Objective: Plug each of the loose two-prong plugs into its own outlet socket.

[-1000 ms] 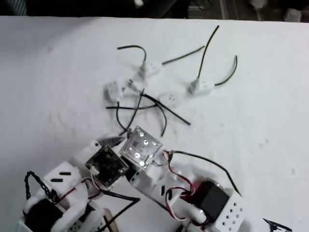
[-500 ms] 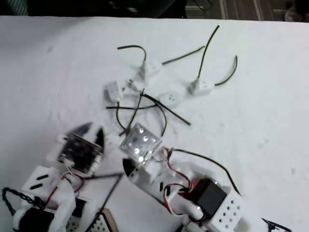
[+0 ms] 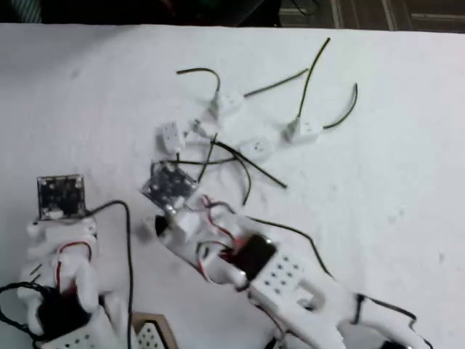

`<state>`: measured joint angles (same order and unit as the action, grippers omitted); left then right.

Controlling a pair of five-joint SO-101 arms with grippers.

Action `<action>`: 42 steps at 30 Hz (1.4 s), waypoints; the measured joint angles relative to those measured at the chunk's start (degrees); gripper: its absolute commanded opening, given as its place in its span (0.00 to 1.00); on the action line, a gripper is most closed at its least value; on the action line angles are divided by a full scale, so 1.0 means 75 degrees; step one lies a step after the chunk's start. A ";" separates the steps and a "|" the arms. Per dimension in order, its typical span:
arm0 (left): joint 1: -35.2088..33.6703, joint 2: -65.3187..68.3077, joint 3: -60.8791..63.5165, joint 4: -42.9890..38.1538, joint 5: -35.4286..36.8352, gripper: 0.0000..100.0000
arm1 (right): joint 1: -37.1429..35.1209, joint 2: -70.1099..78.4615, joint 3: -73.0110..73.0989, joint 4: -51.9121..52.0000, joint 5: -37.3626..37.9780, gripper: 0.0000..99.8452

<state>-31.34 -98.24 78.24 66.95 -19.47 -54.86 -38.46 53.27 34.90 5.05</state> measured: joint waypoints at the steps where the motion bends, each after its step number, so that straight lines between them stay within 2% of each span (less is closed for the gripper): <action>1: -0.0141 0.0012 0.0188 -0.0129 0.0000 0.10 | 0.0000 0.0270 0.0000 -0.0270 -0.0070 0.02; 6: -0.0352 0.0070 0.0692 -0.0492 0.0000 0.10 | 0.0000 0.1582 -0.0082 -0.1231 -0.0246 0.02; 18: -0.0399 0.0070 0.0797 -0.0539 0.0000 0.10 | 0.0000 0.4103 -0.1664 -0.1371 -0.0903 0.02; 42: -0.0399 0.0070 0.0797 -0.0539 0.0000 0.10 | -0.0258 0.4724 -0.1817 -0.1840 -0.0903 0.02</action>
<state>-34.33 -97.71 84.22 62.90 -19.47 -56.79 -3.03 39.65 21.10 -1.71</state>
